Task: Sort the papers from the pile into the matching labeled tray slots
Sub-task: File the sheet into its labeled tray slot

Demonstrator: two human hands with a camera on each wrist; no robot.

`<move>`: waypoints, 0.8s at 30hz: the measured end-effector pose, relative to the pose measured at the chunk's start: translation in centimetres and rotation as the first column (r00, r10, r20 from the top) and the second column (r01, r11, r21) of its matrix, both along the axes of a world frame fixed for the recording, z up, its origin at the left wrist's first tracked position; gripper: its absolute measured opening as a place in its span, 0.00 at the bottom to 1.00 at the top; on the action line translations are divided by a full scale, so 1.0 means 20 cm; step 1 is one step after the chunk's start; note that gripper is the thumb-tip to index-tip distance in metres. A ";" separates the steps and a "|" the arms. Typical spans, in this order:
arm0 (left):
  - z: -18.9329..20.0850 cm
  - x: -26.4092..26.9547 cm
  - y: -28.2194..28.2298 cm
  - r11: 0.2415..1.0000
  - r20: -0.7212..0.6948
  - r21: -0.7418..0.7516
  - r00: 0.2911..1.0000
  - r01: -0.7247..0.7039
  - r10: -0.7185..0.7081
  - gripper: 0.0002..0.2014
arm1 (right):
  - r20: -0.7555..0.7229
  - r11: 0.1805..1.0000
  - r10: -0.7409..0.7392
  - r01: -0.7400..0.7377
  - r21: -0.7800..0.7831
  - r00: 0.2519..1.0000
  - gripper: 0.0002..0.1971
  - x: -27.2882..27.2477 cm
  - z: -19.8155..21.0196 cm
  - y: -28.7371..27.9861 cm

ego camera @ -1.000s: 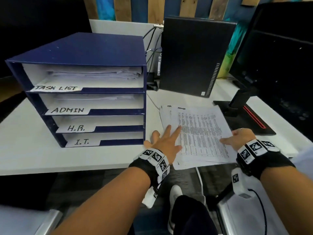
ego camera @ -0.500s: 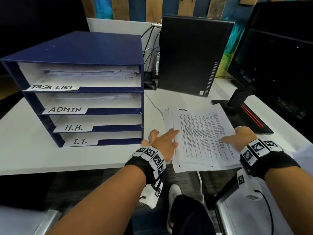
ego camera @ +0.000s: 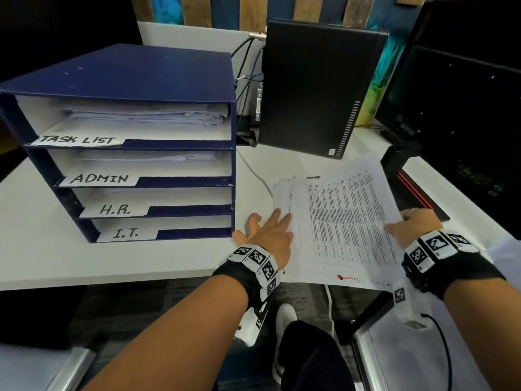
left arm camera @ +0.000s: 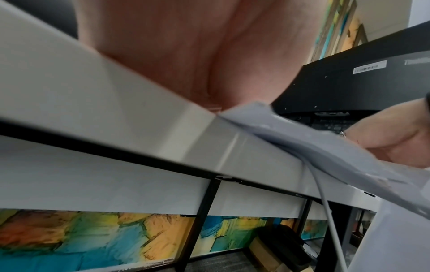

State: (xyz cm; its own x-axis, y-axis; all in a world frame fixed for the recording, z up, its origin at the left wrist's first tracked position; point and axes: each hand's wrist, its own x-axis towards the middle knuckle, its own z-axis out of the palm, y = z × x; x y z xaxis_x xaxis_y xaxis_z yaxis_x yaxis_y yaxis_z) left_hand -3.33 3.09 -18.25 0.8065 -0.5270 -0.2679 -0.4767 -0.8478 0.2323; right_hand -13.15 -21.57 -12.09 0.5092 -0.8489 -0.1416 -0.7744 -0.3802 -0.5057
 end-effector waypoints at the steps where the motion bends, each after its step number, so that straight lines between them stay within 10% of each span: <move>1: 0.00 0.01 0.00 1.000 0.005 -0.001 1.000 -0.007 0.007 0.30 | 0.001 0.999 -0.025 0.025 -0.026 1.000 0.07 -0.01 -0.01 -0.02; 16: 0.06 0.01 -0.02 0.957 -0.140 -0.219 0.977 -0.190 0.162 0.28 | 0.206 0.978 0.082 -0.118 0.170 0.975 0.16 -0.15 0.05 0.04; 24: 0.20 -0.03 0.03 0.740 -0.231 -0.593 0.948 -0.317 0.221 0.22 | 0.444 0.929 0.070 -0.221 0.298 0.893 0.14 -0.24 0.11 0.10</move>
State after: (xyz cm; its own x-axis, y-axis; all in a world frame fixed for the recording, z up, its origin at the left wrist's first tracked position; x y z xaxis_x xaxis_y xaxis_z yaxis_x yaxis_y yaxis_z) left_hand -3.84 3.69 -14.26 0.9207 -0.3821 -0.0799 -0.1740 -0.5849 0.7922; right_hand -17.91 -19.54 -9.80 0.6979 -0.7011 -0.1465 -0.4103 -0.2237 -0.8841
